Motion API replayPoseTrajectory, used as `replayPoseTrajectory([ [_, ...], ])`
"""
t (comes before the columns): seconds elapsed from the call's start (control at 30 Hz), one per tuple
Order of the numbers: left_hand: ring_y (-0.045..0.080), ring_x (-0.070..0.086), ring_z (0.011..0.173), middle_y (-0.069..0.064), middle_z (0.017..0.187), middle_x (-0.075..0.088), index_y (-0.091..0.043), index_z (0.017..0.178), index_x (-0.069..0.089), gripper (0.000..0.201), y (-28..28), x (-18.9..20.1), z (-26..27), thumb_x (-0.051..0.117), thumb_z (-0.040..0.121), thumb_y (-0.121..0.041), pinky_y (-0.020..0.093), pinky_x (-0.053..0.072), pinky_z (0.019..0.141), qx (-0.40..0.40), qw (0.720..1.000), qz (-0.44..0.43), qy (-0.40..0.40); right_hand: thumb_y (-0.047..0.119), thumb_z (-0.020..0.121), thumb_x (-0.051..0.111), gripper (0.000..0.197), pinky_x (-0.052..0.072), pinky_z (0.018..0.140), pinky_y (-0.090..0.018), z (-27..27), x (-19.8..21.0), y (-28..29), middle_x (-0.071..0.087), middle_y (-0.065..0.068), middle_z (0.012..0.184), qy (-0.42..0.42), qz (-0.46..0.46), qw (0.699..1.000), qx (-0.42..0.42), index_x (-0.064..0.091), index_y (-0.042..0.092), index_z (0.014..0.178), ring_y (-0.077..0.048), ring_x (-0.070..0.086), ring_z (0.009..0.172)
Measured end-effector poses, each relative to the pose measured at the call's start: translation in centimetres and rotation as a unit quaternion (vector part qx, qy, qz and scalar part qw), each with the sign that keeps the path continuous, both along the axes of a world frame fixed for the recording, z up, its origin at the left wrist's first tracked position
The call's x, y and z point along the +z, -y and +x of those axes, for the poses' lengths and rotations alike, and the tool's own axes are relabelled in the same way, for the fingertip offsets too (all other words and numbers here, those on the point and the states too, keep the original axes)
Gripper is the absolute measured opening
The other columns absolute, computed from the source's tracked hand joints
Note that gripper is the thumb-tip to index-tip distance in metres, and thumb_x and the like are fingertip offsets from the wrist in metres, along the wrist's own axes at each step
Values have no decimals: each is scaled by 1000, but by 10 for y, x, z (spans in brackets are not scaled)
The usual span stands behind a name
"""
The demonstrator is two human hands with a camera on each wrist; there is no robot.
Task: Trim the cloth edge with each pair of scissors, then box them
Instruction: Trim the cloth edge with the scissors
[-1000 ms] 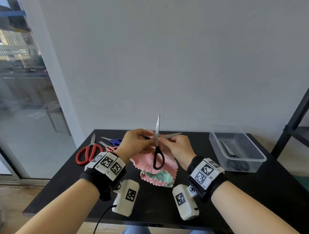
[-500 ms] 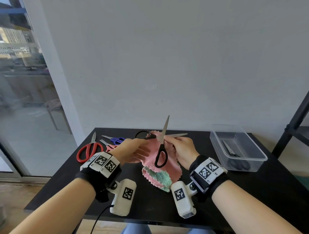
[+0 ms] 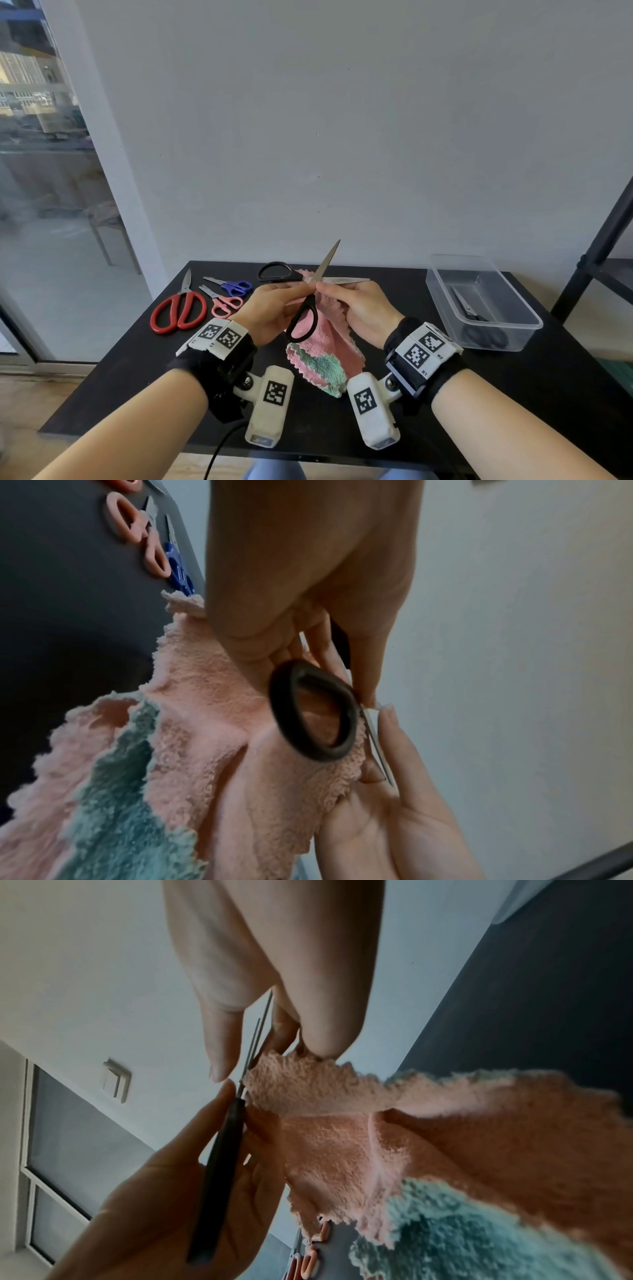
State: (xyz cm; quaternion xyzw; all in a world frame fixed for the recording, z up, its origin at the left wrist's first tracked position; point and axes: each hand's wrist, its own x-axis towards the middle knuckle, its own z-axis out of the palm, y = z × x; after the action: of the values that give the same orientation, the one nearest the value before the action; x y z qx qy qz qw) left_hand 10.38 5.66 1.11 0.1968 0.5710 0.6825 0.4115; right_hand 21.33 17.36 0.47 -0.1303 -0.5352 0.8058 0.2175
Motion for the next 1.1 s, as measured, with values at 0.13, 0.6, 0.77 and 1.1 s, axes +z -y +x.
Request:
replayPoseTrajectory([
  [0.13, 10, 65, 58, 8, 78, 71, 2, 97, 68, 16, 2, 4, -4, 65, 87, -10, 18, 50, 50, 21, 1000, 13, -12, -9, 81, 65, 21, 56, 81, -23, 2, 0, -4, 72, -17, 98, 31, 22, 999, 27, 68, -7, 102, -21, 70, 89],
  [0.6, 11, 59, 57, 12, 92, 75, 4, 100, 67, 21, 29, 14, -25, 66, 87, -12, 16, 43, 42, -13, 988, -103, -113, -13, 85, 60, 17, 54, 84, -20, 8, -3, -27, 69, -16, 112, 110, 169, 979, -5, 69, -5, 98, -20, 66, 103],
  [0.77, 10, 60, 53, 10, 88, 76, -1, 91, 68, 13, 26, 8, -21, 68, 86, -13, 17, 40, 44, -24, 983, -118, -141, 7, 80, 74, 17, 52, 95, -31, 1, -3, -24, 72, -14, 104, 168, 263, 950, -19, 71, 4, 97, -22, 68, 103],
  [1.1, 11, 60, 53, 14, 91, 75, 1, 95, 69, 25, 15, -2, -19, 67, 87, -22, 21, 44, 53, 15, 965, -153, -213, 43, 85, 67, 39, 54, 84, -27, 2, 1, -7, 74, -14, 89, 185, 291, 939, -13, 77, 6, 87, -23, 70, 92],
])
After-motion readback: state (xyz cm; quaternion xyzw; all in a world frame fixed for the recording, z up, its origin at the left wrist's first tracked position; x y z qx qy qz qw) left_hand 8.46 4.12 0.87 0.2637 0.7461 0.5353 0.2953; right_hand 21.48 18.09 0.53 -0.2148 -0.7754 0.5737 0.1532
